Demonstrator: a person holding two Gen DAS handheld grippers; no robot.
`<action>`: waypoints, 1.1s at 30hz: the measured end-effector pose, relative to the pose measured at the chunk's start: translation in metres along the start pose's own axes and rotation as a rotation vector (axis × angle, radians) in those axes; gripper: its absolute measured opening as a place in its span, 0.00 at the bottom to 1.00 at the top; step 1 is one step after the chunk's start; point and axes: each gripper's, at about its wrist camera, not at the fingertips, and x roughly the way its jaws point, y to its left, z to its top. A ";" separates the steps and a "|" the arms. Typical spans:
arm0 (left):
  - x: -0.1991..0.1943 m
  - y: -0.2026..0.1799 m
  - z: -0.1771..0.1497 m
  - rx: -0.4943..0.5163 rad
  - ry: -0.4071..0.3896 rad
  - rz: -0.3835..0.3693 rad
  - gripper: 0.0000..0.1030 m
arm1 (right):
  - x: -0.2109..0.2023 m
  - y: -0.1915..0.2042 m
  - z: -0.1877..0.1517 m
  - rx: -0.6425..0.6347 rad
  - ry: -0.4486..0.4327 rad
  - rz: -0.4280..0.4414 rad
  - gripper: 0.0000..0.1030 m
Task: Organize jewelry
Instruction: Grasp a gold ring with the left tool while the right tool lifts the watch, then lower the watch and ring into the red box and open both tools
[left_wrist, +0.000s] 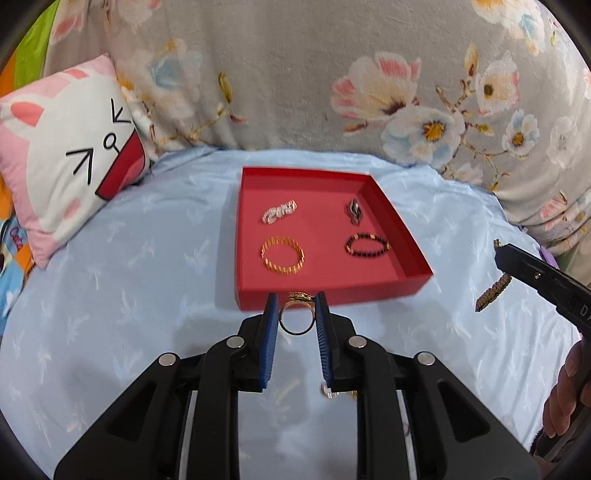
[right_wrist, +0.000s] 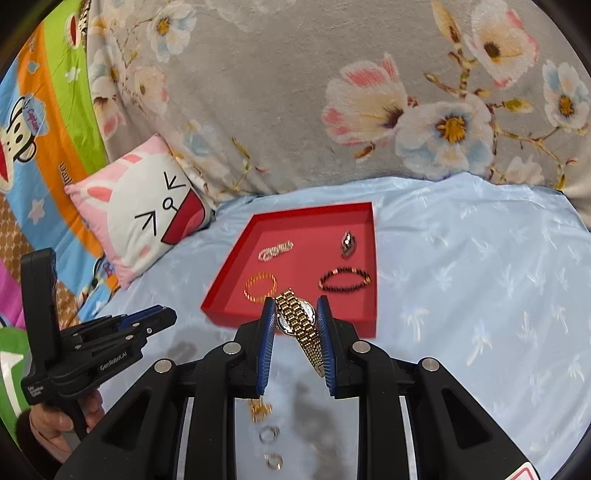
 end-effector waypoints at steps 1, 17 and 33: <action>0.003 0.000 0.005 0.003 -0.006 0.001 0.19 | 0.006 -0.001 0.005 0.005 0.001 0.002 0.20; 0.098 -0.010 0.041 0.022 0.037 0.015 0.19 | 0.124 -0.014 0.021 0.037 0.123 -0.031 0.20; 0.134 -0.008 0.031 0.020 0.089 0.055 0.20 | 0.163 -0.026 0.004 0.045 0.178 -0.063 0.20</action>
